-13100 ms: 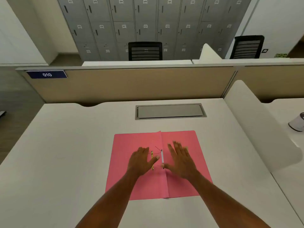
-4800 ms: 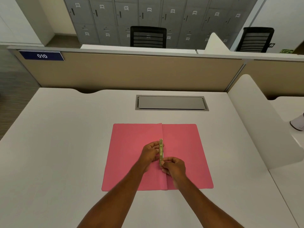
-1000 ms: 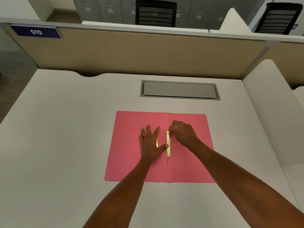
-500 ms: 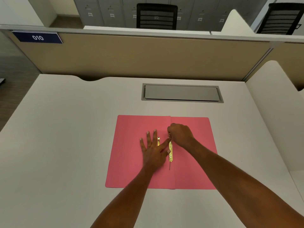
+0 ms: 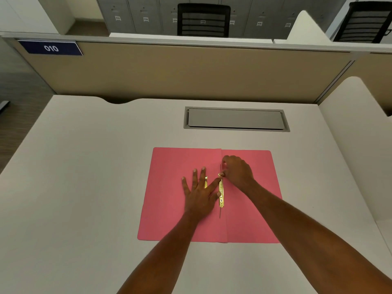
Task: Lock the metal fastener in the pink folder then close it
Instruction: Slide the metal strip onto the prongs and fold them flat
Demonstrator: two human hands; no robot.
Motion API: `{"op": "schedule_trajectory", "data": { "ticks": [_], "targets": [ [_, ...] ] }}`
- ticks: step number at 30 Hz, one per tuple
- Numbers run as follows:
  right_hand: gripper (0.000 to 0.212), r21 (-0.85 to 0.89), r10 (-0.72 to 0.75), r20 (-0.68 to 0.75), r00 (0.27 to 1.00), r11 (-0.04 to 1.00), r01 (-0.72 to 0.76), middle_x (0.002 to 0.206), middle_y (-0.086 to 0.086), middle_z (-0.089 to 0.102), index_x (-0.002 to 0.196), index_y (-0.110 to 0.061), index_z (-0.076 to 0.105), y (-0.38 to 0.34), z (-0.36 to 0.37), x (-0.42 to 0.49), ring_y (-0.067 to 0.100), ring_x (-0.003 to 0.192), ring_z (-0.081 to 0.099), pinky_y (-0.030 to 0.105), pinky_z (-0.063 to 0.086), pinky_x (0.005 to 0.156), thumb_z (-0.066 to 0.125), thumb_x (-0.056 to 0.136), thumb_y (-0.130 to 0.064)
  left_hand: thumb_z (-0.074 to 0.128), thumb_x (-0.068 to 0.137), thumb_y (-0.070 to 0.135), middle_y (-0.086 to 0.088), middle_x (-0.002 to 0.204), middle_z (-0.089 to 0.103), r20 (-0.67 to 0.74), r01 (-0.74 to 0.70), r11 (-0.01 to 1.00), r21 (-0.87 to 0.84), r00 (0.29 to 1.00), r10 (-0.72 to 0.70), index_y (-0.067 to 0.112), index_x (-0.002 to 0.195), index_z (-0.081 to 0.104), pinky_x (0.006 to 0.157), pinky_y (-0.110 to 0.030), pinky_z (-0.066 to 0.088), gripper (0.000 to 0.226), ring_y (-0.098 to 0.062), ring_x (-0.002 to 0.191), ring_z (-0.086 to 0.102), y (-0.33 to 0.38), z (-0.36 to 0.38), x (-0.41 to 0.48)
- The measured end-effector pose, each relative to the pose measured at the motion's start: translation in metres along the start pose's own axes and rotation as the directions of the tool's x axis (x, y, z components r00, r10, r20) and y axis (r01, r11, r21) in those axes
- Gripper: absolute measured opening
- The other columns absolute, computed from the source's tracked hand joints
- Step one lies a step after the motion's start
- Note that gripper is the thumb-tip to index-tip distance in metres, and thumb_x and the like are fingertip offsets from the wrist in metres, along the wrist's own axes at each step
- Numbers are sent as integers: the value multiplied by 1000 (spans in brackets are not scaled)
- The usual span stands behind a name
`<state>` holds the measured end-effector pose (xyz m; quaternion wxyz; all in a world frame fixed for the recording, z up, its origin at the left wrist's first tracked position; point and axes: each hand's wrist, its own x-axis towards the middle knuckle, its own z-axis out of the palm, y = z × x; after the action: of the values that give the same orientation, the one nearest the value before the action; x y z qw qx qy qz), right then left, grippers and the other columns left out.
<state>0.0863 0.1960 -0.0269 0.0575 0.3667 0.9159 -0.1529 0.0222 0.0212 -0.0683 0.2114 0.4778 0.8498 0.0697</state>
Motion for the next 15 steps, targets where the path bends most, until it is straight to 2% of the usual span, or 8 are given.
{"op": "schedule_trajectory", "data": {
  "ticks": [3,7,10,13,15],
  "targets": [
    [34,77,30,-32,999,997,-28,121,11,72,131,-8,65,1,2,-5,30,105,71,39,60,86,72,100,-18,27,112,63,-4,183,-18,5,3,1000,2,1000,-3,55,168,11,130,-75,-10,59,-38,169,-21,-1,-1,0],
    [25,86,21,-24,999,996,-19,125,11,70,129,-10,66,-1,9,-15,28,110,67,42,60,90,62,105,-15,27,112,64,-4,182,-19,12,5,1000,12,1000,-5,55,168,9,131,-75,-9,60,-38,169,-21,0,-2,-1],
    [29,102,-4,-34,999,995,7,133,6,68,132,-14,66,-3,20,-32,26,121,60,40,60,91,61,104,-12,25,111,64,-4,182,-19,13,6,1000,20,1000,-6,56,168,8,131,-74,-8,60,-38,169,-21,1,-3,-2],
    [50,143,-37,-27,999,989,40,153,3,59,148,-13,58,-3,35,-55,25,143,49,39,55,108,69,99,-16,24,111,65,-4,183,-18,15,6,1000,17,1000,-6,55,169,7,131,-74,-8,61,-37,169,-21,0,-4,-3],
    [61,173,-48,-35,998,984,54,162,6,50,157,-11,49,-2,45,-69,24,153,42,36,43,122,69,99,-18,25,111,65,-4,183,-18,18,3,1000,8,1000,-3,55,169,7,131,-74,-8,61,-37,169,-20,0,-5,-3]
  ]
}}
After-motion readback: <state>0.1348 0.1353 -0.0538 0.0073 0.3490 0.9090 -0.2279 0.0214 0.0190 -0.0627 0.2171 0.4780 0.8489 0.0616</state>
